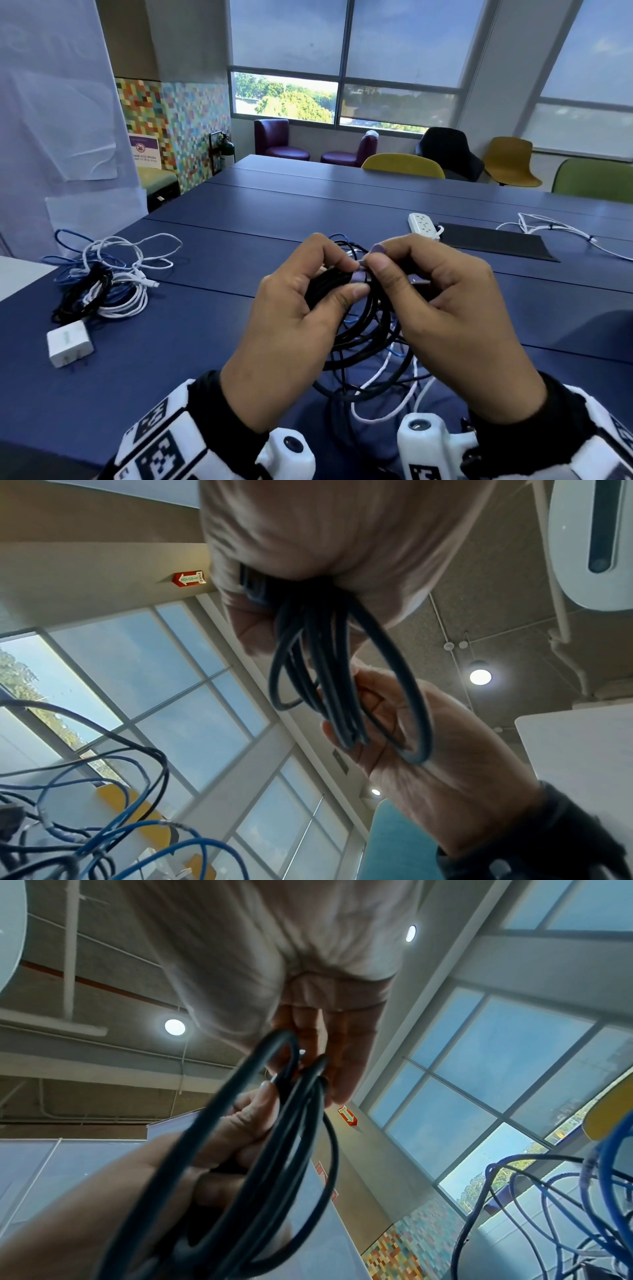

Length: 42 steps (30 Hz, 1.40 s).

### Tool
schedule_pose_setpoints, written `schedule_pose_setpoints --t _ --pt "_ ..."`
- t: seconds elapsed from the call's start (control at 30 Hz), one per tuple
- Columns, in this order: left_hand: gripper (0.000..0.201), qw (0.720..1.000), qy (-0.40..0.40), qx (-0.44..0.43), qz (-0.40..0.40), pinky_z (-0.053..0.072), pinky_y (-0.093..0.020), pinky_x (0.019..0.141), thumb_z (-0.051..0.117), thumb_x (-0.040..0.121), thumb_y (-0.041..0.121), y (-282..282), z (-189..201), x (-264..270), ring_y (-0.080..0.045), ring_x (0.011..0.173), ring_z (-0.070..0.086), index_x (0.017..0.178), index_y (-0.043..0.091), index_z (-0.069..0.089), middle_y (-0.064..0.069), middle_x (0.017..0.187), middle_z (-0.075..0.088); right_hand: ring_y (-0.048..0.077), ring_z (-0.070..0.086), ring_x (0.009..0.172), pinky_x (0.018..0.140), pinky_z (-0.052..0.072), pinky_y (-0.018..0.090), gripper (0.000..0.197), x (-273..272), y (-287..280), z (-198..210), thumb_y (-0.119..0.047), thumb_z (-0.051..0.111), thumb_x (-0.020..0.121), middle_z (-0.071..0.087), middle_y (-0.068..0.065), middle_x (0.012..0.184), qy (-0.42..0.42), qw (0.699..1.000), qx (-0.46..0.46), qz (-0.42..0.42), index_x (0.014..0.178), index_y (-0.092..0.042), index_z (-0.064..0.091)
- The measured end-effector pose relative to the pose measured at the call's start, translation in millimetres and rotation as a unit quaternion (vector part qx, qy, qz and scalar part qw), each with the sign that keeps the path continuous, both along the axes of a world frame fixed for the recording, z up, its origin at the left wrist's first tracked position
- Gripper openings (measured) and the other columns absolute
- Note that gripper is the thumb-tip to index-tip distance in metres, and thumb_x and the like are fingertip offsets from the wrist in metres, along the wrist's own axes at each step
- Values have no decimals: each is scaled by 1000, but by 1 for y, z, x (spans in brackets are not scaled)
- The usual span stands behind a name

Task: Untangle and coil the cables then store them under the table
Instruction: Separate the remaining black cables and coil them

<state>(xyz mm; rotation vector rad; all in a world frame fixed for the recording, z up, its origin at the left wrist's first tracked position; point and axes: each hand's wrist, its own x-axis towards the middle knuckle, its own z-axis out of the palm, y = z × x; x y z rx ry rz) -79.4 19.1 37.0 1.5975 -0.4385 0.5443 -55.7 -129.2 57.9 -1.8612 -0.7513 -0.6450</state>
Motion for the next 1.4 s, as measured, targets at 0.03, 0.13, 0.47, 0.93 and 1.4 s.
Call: schedule_pose_setpoints --t 0.03,0.13,0.47,0.93,1.4 --pt "16 1000 2 -4 -6 49 -16 68 71 84 6 0 1 0 -9 70 64 84 14 58 5 75 69 12 67 74 58 54 28 10 0 0 0 -23 61 90 69 -12 80 5 1000 2 5 84 -24 68" --pt "16 1000 14 -13 -20 48 -13 69 70 82 -3 1 3 0 -4 72 65 80 7 57 5 75 69 10 65 71 56 46 16 10 0 -2 -1 -23 61 91 69 -11 81 5 1000 -5 9 85 -23 69" --pt "19 999 9 34 0 42 -24 54 70 84 13 4 0 -2 -20 55 46 90 22 54 -9 65 58 16 63 81 66 52 31 10 1 -10 -3 -15 63 92 66 -5 86 -149 984 -98 -22 90 -9 71" --pt "12 984 -80 132 94 42 -18 49 69 86 19 7 2 -4 -7 52 52 96 24 65 8 68 63 25 62 86 76 50 33 10 -5 -22 6 -8 71 89 71 2 94 -247 955 -166 1 96 -3 76" --pt "12 947 -193 172 188 55 -27 63 74 86 15 5 0 -8 -6 72 67 96 10 74 10 82 71 21 66 89 79 51 31 12 -5 -20 -6 -2 72 85 70 3 95 -219 971 -96 7 96 -1 75"
